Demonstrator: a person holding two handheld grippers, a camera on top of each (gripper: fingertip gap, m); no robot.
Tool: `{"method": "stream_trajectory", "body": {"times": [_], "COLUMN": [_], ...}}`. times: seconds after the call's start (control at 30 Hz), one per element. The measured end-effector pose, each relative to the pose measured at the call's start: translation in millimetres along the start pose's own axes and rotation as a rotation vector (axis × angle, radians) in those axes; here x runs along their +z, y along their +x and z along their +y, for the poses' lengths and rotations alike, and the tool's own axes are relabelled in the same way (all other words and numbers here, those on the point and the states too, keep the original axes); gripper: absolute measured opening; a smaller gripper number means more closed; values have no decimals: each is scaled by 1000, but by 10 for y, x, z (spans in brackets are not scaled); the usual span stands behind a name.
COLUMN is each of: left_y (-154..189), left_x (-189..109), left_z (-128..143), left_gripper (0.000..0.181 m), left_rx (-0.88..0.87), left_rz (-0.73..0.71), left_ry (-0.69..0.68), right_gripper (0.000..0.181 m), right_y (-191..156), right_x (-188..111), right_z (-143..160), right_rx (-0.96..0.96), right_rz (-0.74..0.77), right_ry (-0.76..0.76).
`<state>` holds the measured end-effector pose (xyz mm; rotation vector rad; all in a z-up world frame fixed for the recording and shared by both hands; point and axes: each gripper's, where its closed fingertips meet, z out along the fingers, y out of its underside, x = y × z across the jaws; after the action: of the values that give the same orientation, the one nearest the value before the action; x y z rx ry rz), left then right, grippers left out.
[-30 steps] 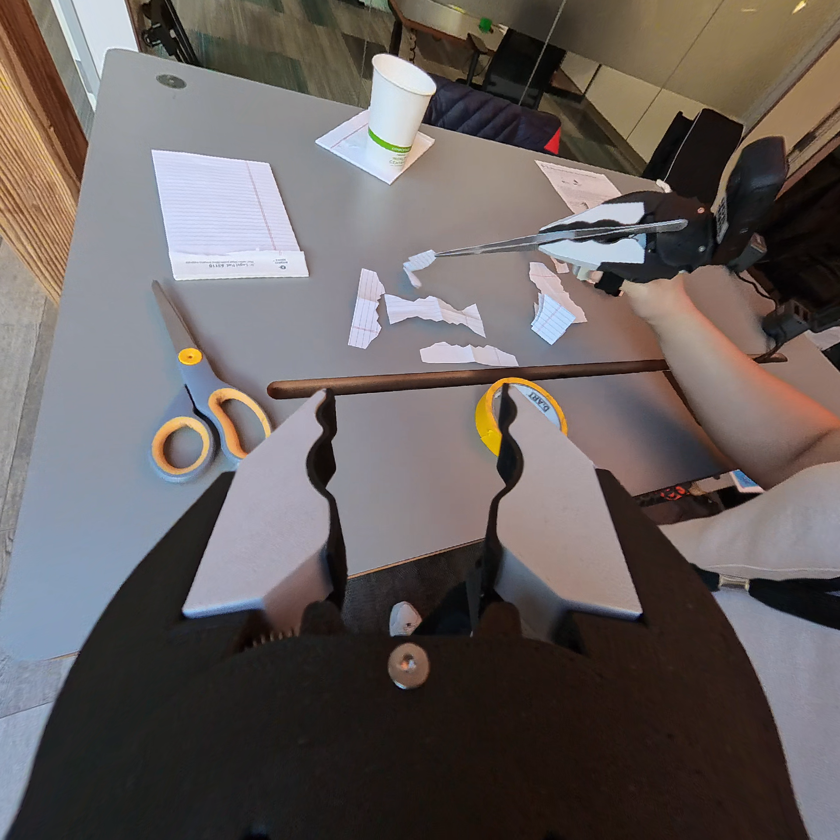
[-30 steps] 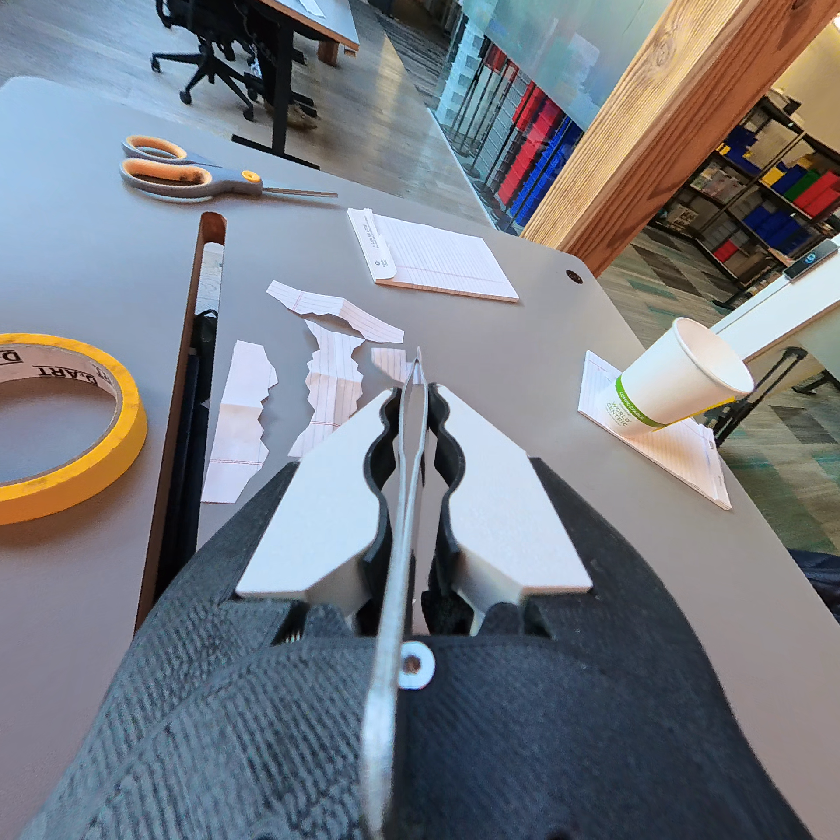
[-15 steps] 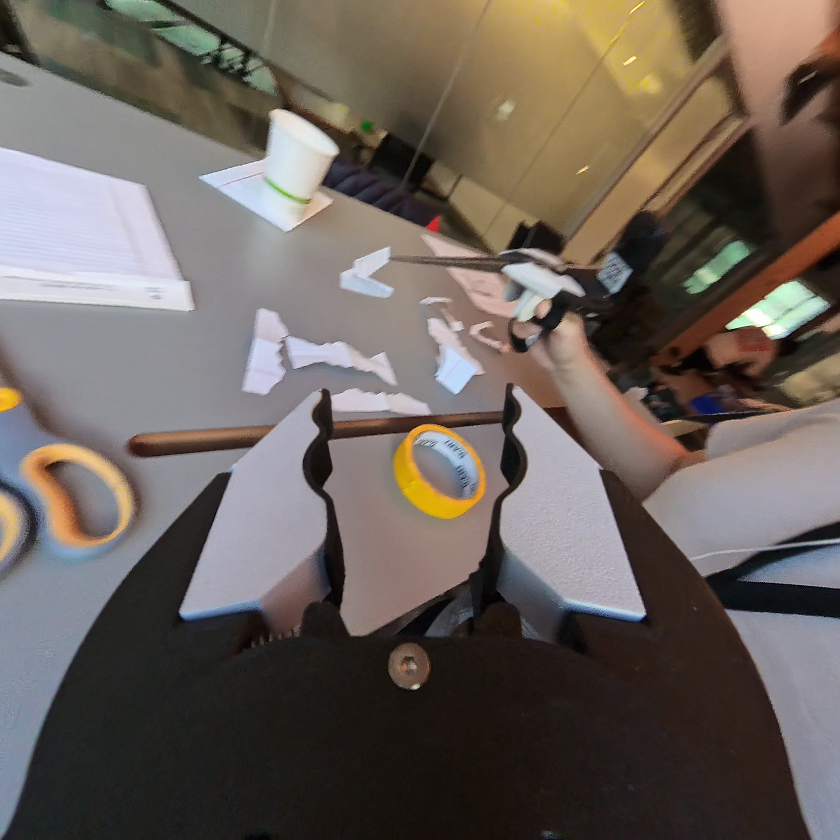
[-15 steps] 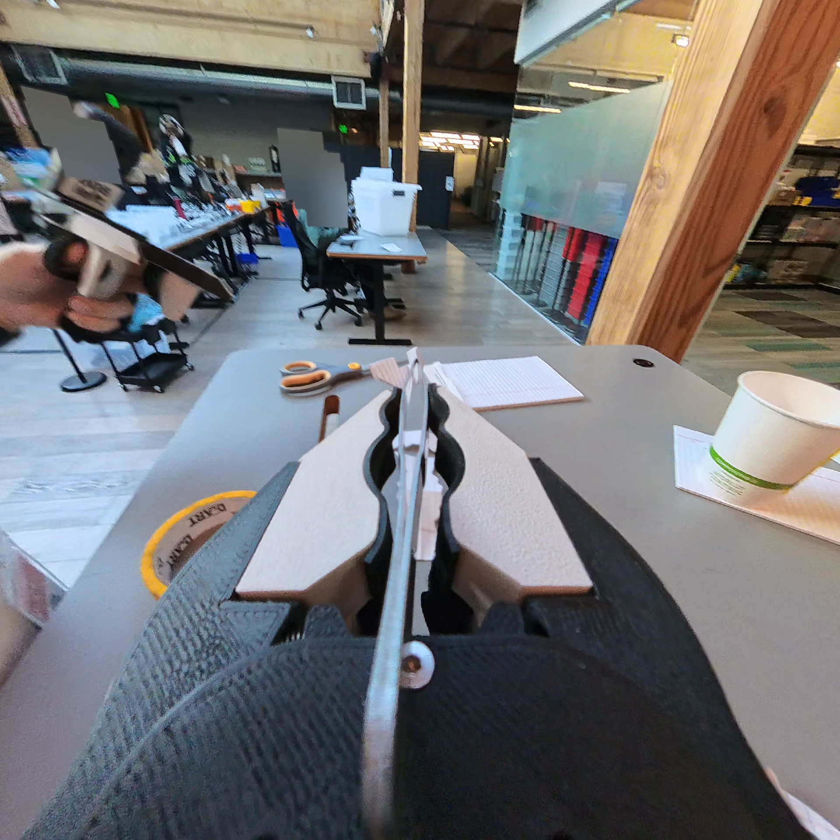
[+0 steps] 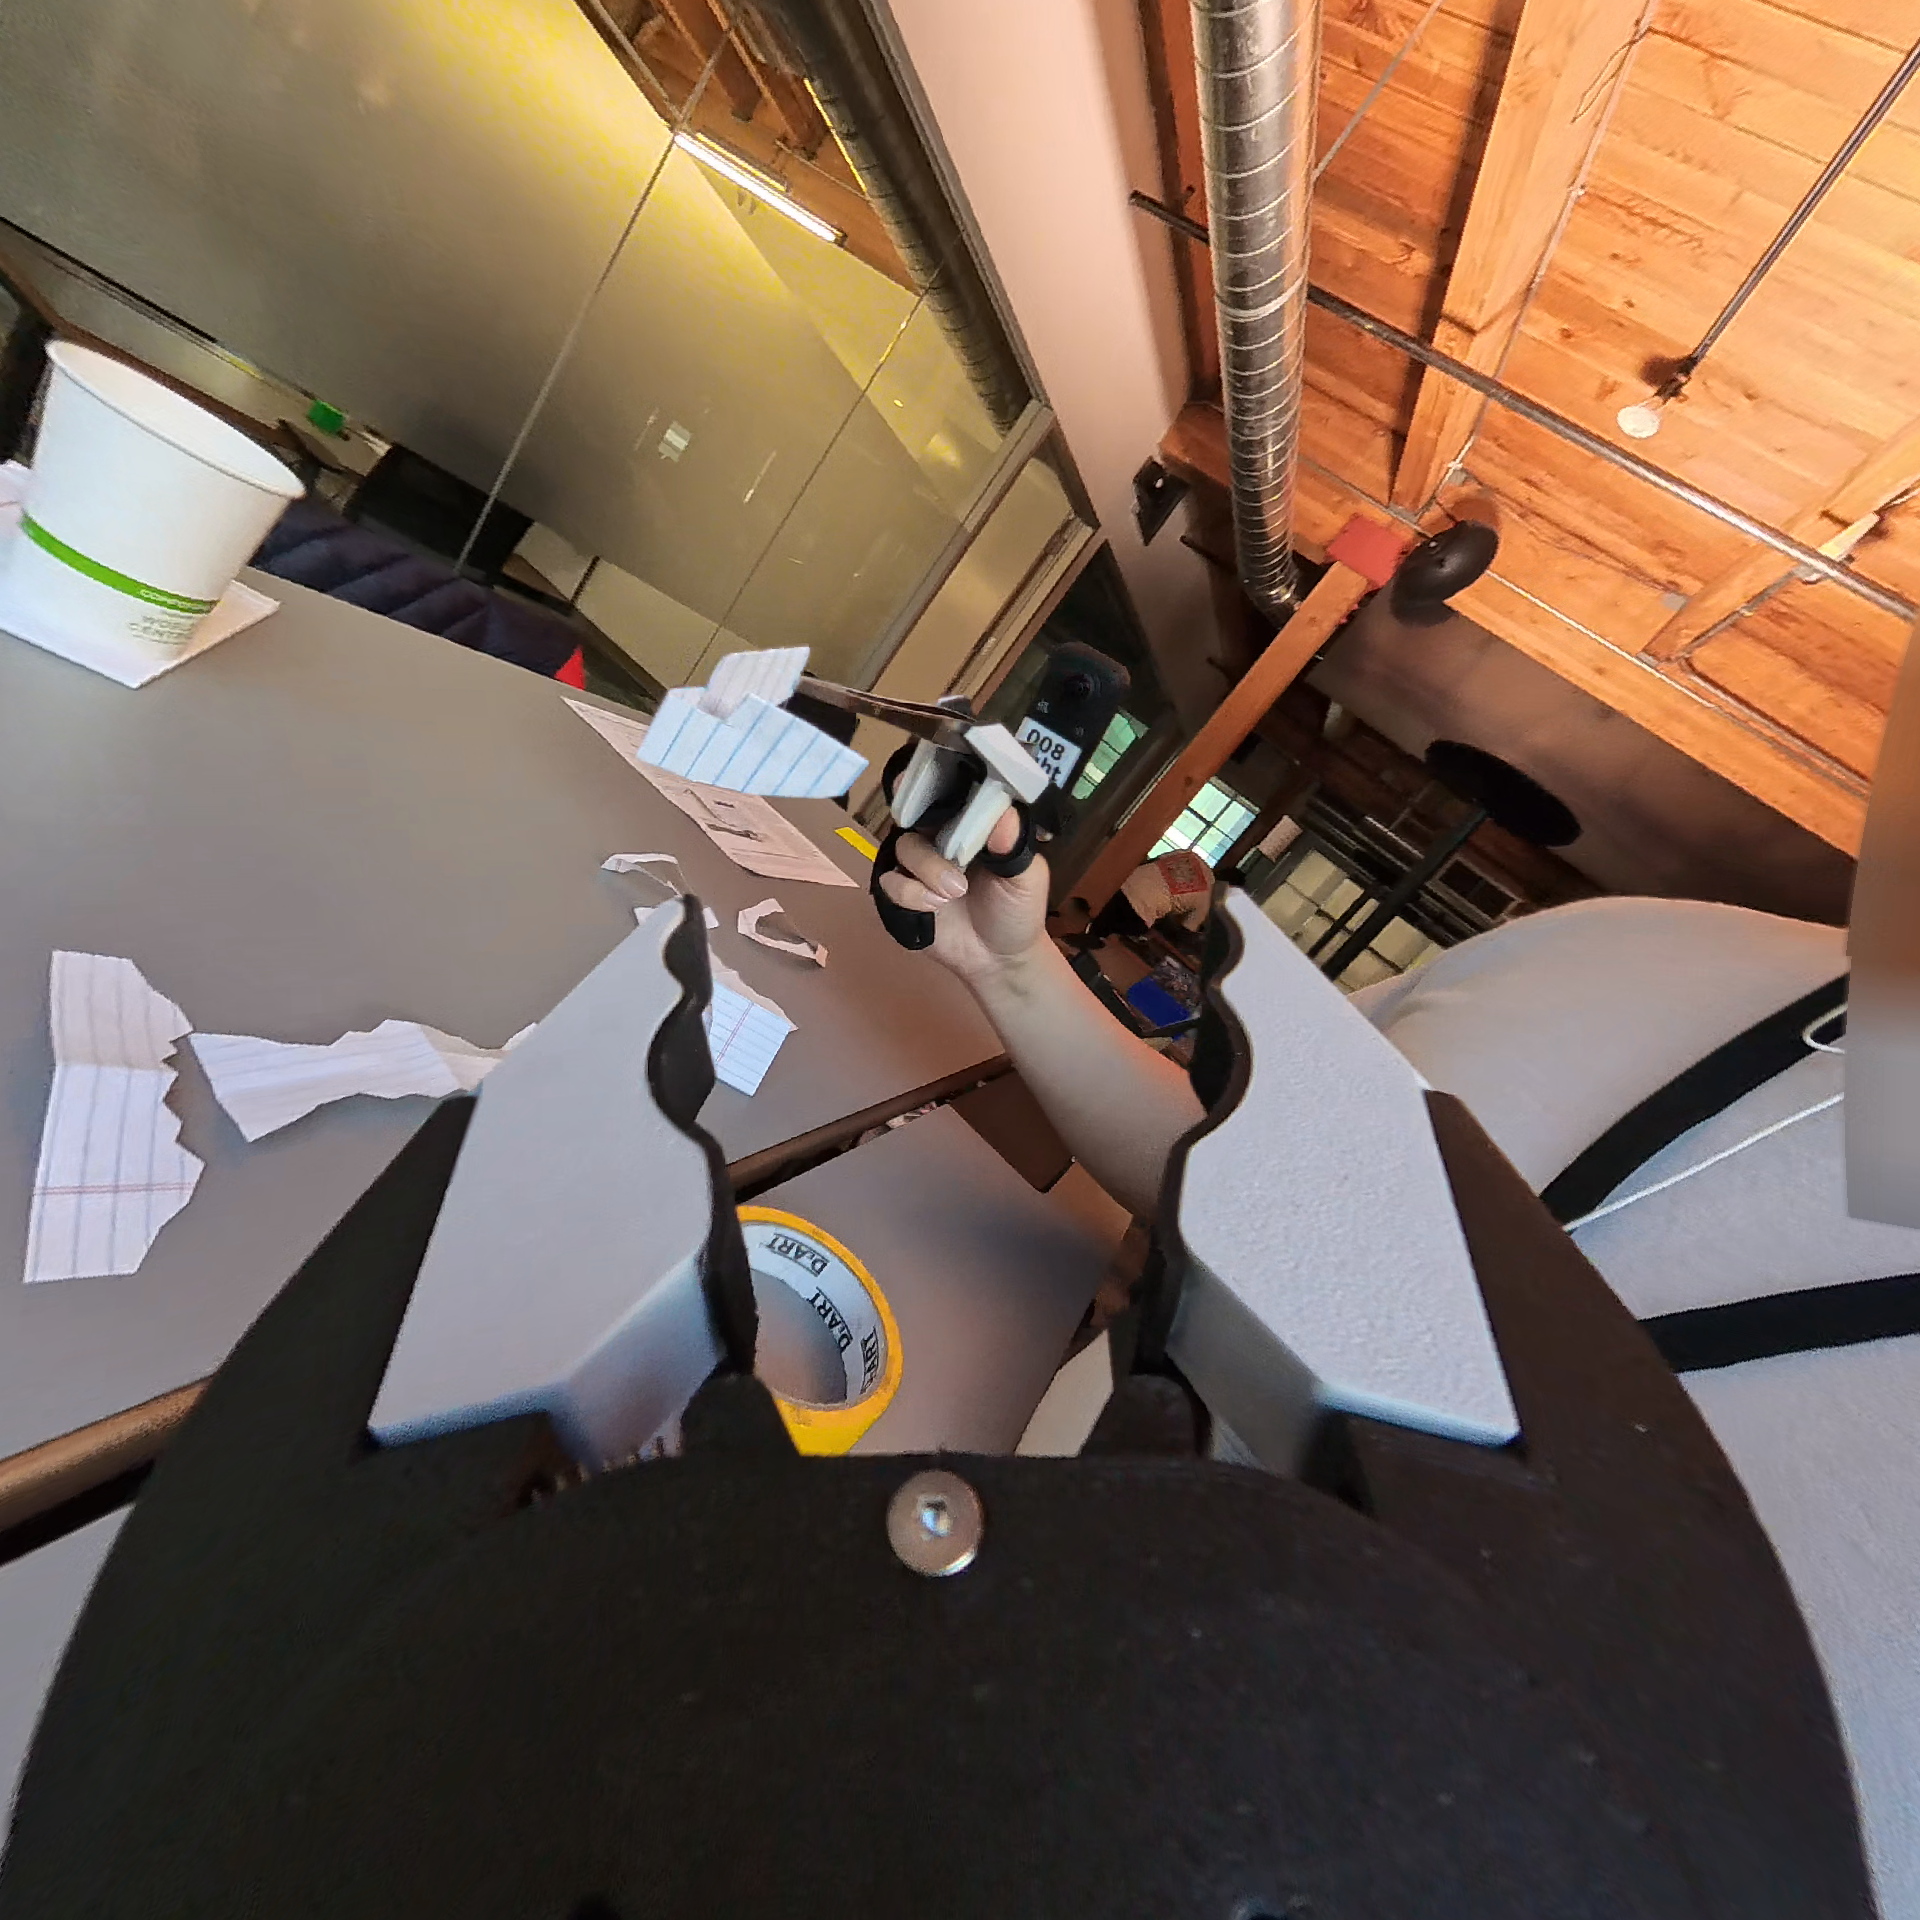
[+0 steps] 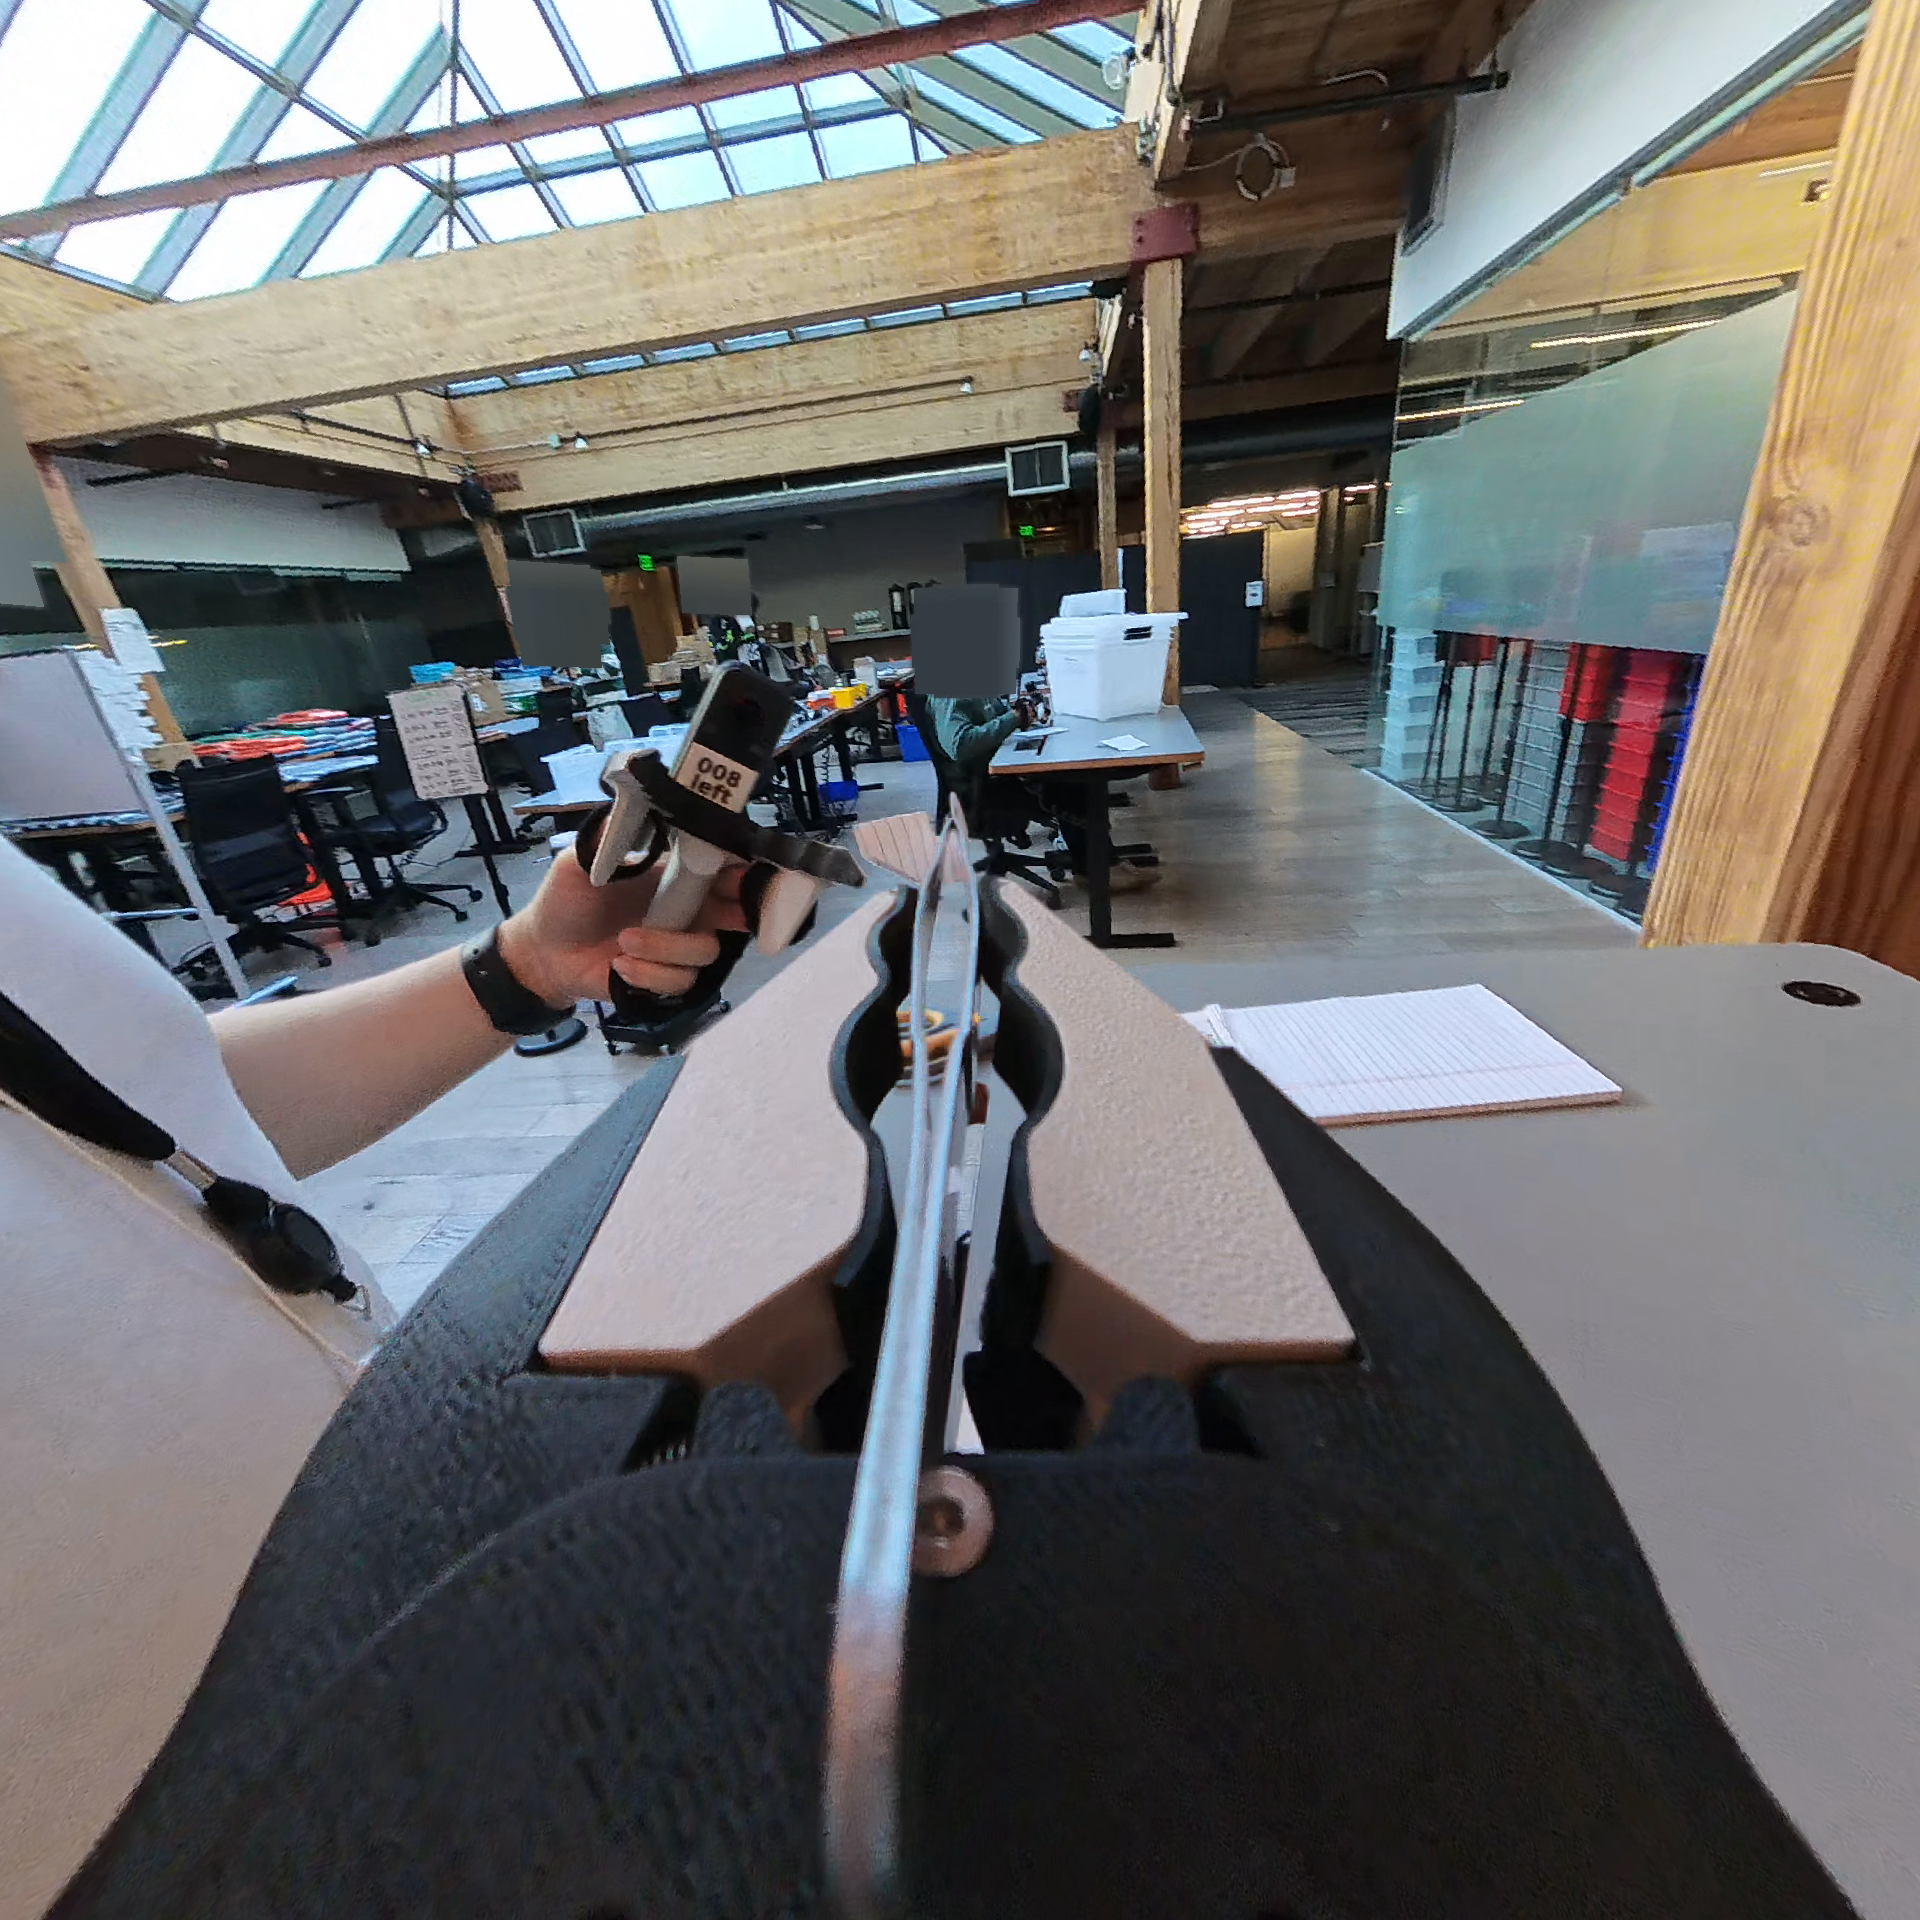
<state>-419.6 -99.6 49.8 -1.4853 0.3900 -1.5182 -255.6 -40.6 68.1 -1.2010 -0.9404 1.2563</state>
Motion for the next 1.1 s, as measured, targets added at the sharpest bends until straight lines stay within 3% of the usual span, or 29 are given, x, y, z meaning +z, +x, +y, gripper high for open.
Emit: {"method": "stream_trajectory", "body": {"times": [0.4, 1.1], "left_y": [79, -134], "left_x": [117, -80], "left_z": [-166, -38], "left_gripper": [99, 93], "left_rx": [-78, -94], "left_rz": [223, 116], "left_ry": [26, 49], "right_gripper": [10, 10], "right_y": [-215, -93], "right_x": [219, 81], "right_z": [119, 89], "right_rx": [-18, 34], "right_rz": [-125, -82], "right_ry": [-65, 6]}}
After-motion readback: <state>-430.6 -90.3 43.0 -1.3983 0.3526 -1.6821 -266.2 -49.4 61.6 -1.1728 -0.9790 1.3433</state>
